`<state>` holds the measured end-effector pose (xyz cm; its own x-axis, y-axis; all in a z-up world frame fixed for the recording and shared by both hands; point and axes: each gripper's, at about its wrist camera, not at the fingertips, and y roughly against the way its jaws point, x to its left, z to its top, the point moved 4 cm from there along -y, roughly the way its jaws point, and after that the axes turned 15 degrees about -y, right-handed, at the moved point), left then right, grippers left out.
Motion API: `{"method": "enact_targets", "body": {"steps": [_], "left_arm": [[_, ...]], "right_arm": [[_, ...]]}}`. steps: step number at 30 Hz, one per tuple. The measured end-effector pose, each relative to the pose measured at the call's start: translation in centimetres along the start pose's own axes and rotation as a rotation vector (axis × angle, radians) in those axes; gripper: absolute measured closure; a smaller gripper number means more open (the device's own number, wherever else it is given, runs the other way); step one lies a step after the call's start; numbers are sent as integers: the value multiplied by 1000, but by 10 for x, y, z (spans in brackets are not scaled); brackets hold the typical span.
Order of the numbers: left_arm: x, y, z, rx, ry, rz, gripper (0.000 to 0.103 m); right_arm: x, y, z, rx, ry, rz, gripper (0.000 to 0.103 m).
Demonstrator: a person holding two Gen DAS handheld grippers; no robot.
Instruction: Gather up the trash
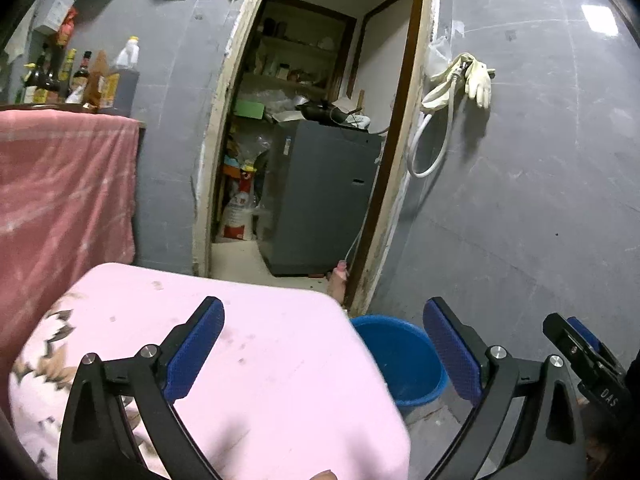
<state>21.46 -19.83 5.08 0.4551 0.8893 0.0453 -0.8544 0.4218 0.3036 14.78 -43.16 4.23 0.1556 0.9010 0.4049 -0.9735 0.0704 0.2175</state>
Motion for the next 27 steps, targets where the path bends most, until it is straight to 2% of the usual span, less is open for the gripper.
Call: {"method": "enact_targets", "body": {"steps": [16,27], "left_arm": [[-11,79,-73,12,-70,74,5],[-12,88,-90,13,-78,102,5]], "right_arm": [[10,84,-56,-72,66,-51,0],[12,86,-71,-57,93,-45,0]]}}
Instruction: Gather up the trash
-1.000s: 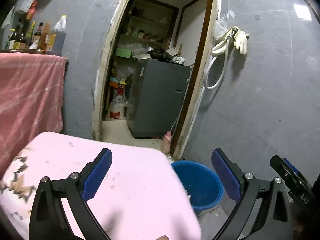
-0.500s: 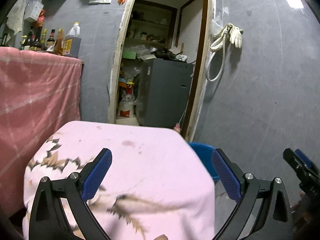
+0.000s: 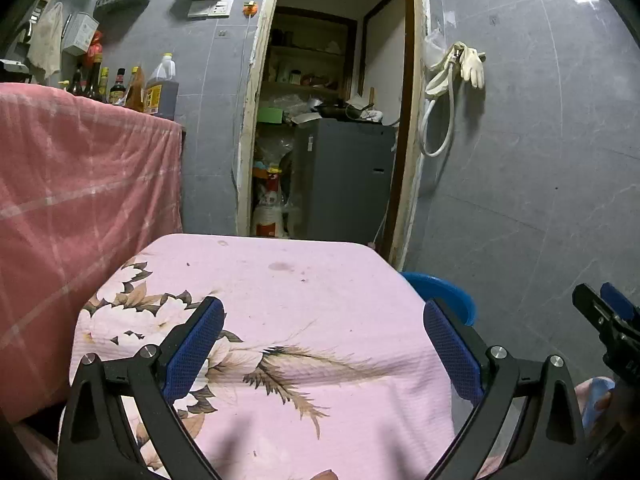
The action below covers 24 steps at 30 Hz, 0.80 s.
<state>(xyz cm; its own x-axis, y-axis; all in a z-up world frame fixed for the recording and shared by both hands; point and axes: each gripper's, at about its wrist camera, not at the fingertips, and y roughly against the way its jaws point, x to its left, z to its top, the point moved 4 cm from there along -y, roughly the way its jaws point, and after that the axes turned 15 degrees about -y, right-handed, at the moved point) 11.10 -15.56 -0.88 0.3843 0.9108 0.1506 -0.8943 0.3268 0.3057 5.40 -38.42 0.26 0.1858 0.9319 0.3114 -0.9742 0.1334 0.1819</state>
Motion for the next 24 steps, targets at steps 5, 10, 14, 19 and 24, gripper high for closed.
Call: {"method": "enact_targets", "body": {"steps": [5,10,14,19,24], "left_arm": [[4,0,-3,0,10,3,5],[5,-1,-4,2,4,10,5],[4,-1,-5,2,2,13,5],[5,-1,-5,3,5,11,5],[6,0,-6,0,2,13,5]], "right_arm": [[0,-1,-1,6,-1,3,0],[0,-1,-1,8,0,3,0],[-1,-1,-1,6,-4,3,0],[-1,-1,-2,7,-6,3,0],[0,-1,-2,6,-9,2,0]]}}
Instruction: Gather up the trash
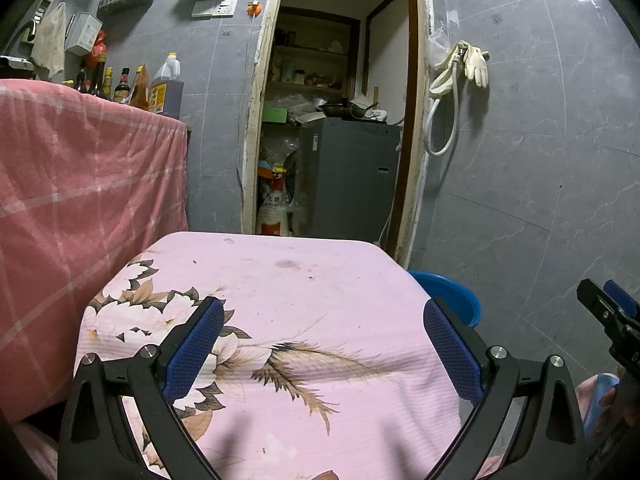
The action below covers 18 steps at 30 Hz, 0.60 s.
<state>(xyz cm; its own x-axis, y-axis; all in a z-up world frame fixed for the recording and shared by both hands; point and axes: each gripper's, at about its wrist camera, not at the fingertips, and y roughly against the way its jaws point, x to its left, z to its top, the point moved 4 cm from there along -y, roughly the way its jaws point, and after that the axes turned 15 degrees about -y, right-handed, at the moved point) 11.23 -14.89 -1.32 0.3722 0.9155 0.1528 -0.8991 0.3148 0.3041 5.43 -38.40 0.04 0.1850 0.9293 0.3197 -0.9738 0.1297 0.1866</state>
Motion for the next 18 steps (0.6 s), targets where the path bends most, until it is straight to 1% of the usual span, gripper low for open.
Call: {"method": "enact_targets", "body": {"steps": [18], "left_arm": [[3,1,-2,-3,-6,1,5]], "right_arm": [[-1,0,0,1,-1,0,0]]}}
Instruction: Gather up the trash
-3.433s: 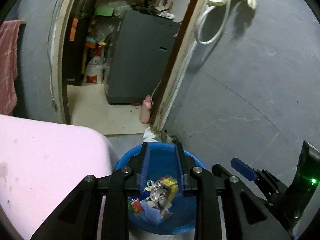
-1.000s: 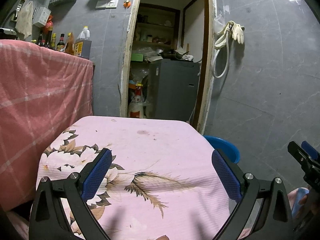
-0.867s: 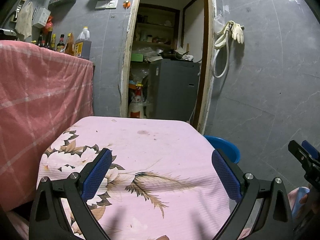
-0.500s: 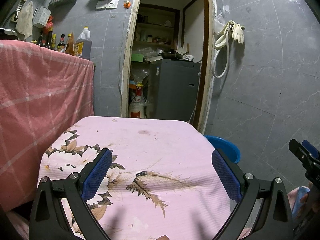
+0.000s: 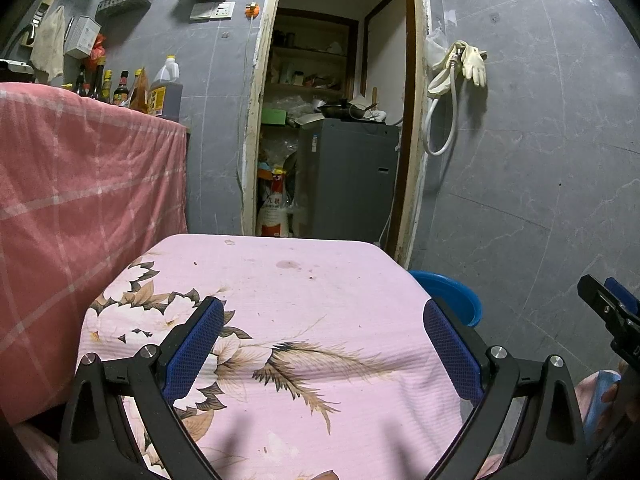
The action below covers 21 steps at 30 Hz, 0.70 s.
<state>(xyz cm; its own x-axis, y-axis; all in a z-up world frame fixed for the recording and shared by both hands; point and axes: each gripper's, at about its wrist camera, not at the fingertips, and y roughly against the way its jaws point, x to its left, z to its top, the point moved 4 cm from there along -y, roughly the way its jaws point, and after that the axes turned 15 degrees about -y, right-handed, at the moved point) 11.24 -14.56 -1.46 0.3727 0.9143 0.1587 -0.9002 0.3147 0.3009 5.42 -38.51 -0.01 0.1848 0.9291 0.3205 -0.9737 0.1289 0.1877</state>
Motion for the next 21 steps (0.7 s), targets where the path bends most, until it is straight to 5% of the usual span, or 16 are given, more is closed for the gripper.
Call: {"method": "enact_targets", "body": {"steps": [21], "left_arm": [[3,2,-2,1,-1,2,5]], "right_arm": [[0,0,0,1,-3,0,0]]}}
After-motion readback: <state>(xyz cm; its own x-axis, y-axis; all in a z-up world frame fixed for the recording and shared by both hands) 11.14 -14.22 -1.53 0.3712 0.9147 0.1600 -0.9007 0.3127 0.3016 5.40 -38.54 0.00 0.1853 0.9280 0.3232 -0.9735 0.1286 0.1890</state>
